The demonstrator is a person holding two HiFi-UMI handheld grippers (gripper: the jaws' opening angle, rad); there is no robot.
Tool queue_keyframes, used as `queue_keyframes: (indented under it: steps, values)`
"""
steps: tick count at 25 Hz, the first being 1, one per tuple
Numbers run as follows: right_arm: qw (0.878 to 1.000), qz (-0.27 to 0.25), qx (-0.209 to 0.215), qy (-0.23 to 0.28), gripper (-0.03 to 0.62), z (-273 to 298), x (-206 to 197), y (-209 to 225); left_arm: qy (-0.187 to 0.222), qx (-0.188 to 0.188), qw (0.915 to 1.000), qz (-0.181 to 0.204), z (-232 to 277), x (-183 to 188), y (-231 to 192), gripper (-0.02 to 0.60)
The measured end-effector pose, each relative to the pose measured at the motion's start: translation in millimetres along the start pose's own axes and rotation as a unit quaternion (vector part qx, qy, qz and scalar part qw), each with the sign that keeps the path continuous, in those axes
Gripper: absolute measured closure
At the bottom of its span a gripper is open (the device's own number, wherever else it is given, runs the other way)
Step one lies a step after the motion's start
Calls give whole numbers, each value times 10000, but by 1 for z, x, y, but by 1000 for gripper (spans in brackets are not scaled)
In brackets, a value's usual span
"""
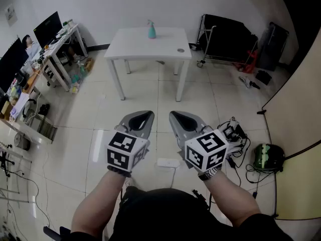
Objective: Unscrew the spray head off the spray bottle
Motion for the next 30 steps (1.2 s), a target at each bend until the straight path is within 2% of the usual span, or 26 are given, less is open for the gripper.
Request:
queue_keyframes:
  steps: [6, 13, 30]
  values:
    - [10000, -56, -49, 23, 603, 15, -1, -2, 34, -57, 10000, 39, 3, -4, -13, 565]
    - [9998, -91, -170, -39, 603, 47, 2, -8, 94, -139, 9999, -1, 6, -10, -48, 565]
    - [9985, -109, -528, -122, 603, 193, 13, -66, 132, -507, 9986, 0, -11, -31, -207, 565]
Point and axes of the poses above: the fingertips, and each gripper's own axes: z forward along the fingers, y to its right, x out of its top, the point moved 10 cm from there along -z, backward along the fingers, and after that the axes turned 7 degrees about z, right-handed, at the moved point
